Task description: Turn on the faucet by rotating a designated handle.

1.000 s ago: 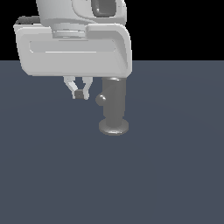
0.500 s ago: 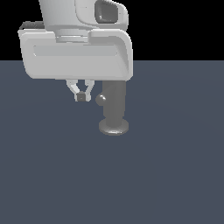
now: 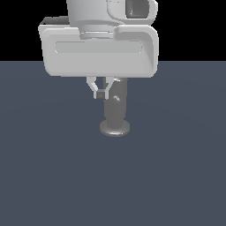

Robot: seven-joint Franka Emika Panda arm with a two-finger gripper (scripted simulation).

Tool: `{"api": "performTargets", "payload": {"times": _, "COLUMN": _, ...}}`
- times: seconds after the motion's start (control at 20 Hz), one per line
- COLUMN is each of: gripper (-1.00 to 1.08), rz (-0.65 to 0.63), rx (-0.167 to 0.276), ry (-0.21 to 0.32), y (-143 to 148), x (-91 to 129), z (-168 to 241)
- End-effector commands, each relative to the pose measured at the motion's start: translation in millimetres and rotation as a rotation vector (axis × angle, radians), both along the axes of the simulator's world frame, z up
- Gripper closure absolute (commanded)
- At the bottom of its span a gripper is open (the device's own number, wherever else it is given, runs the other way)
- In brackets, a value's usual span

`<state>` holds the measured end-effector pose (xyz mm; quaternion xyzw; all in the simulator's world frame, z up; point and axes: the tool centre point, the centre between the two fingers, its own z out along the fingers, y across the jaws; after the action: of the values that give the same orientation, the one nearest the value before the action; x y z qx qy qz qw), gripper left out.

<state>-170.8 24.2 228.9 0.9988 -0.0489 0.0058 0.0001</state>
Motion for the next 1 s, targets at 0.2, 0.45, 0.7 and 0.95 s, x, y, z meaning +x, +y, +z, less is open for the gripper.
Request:
{"api": "performTargets", "payload": {"times": 0.2, "gripper": 1.08, "rz": -0.028, "rx": 0.001, "ry": 0.012, "y": -46, "x": 2, "z": -8}}
{"api": "performTargets", "payload": {"times": 0.45, "gripper": 1.08, "rz": -0.028, "rx": 0.001, "ry": 0.012, "y": -72, "x": 4, "z": -8}}
{"api": "performTargets", "payload": {"times": 0.7, "gripper": 1.08, "rz": -0.029, "rx": 0.001, "ry": 0.012, "y": -98, "x": 5, "z": -9}}
{"api": "performTargets", "payload": {"times": 0.95, "gripper": 1.08, "rz": -0.029, "rx": 0.001, "ry": 0.012, "y": -123, "x": 7, "z": -9}}
